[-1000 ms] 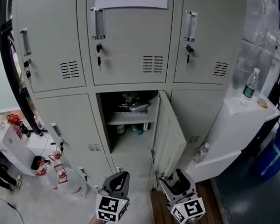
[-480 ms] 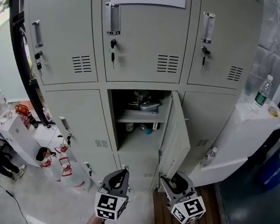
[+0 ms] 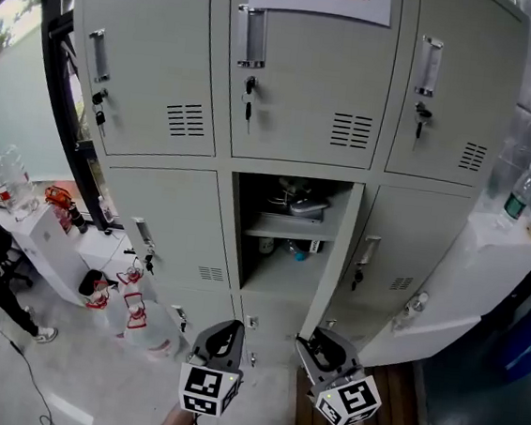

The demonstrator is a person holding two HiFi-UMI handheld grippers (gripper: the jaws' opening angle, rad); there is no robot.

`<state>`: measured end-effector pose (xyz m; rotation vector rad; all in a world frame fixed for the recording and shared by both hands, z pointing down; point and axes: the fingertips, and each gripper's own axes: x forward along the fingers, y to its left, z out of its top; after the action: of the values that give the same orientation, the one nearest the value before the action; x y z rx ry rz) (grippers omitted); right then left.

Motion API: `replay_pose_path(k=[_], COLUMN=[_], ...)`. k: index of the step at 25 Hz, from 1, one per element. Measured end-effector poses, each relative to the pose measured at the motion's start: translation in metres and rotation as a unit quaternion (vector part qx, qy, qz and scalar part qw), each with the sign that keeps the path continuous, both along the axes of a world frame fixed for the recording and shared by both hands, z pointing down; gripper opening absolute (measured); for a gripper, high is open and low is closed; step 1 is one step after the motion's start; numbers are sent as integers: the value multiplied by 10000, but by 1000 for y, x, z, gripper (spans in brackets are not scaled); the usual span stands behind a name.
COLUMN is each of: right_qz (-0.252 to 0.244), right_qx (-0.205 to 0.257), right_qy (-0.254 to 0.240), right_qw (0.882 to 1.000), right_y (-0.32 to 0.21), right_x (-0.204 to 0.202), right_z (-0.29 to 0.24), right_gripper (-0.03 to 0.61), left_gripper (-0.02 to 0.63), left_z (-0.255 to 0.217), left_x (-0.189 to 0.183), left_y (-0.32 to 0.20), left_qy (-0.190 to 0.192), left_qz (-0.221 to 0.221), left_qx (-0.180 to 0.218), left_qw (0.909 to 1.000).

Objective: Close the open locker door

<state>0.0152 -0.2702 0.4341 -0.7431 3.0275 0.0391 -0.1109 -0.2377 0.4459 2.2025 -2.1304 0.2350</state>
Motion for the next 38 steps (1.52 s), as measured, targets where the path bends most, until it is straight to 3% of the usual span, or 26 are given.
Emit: replay_pose_path(k=[16, 38], right_qz=[-173, 104], right_qx=[11, -25], right_qy=[-1, -11], right_qw=[9998, 9999], right_y=[-6, -50], right_x=[-64, -153], right_z=[-1, -3], right_gripper=[123, 109], left_gripper=[21, 21], left_z=[3, 6], left_x=[-62, -128], left_y=[2, -31], left_qy=[44, -18], left_qz=[-526, -697], left_qx=[22, 47], left_qw=[9986, 9976])
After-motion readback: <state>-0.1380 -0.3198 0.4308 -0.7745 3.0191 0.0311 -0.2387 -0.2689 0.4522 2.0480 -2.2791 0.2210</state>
